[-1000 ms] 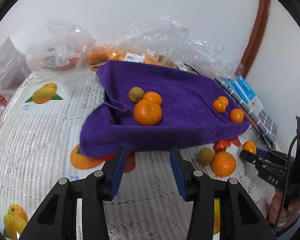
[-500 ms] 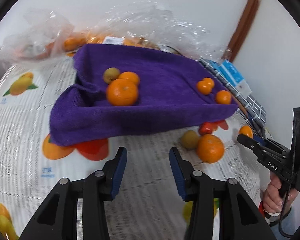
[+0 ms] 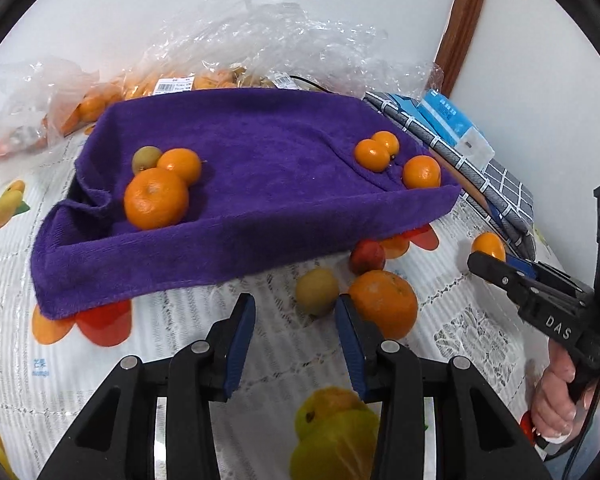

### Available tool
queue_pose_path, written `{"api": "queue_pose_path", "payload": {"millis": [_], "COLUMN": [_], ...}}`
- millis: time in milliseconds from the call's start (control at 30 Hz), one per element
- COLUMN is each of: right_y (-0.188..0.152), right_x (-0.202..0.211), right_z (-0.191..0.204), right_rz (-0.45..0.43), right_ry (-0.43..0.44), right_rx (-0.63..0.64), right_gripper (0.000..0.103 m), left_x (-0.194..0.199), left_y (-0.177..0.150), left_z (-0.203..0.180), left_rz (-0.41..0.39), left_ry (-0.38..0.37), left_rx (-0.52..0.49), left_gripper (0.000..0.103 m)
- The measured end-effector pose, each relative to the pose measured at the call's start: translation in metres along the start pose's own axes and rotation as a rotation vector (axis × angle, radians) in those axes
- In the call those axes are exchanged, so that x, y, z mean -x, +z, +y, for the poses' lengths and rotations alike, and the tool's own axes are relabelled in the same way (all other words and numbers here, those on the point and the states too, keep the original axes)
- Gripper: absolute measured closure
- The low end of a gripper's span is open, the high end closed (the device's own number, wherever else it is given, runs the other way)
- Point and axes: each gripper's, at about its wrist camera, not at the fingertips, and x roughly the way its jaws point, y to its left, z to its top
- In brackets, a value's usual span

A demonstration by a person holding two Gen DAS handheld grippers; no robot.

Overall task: Organize fruits
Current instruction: 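Grasp an oval orange fruit with the right tool while the left tool grasps a green-yellow fruit, then carry the oval orange and green-yellow fruit onto the purple towel, opening both tools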

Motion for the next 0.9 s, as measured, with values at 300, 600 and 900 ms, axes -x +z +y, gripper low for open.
{"api": "queue_pose_path", "payload": {"millis": [300,600,900], "right_y": [0.0,0.0,0.0], "right_x": [-0.001,0.004,0.006], "right_z": [-0.001,-0.003,-0.007], "right_rz": [0.004,-0.018,-0.036], "right_ry": [0.005,0.002,0.006], "right_rx": [-0.002,-0.02,-0.043], "right_gripper": [0.071,0.071,0.071], "left_x": [-0.007,0.009,0.018], "left_y": [0.004,0.004,0.001], "left_z": [-0.015,-0.01,-0.012], "left_rz": [-0.006,-0.091,-0.143], "left_ry": [-0.002,-0.022,0.016], "left_rx": [-0.045,-0.021,-0.025], "left_gripper": [0.08,0.08,0.08]}}
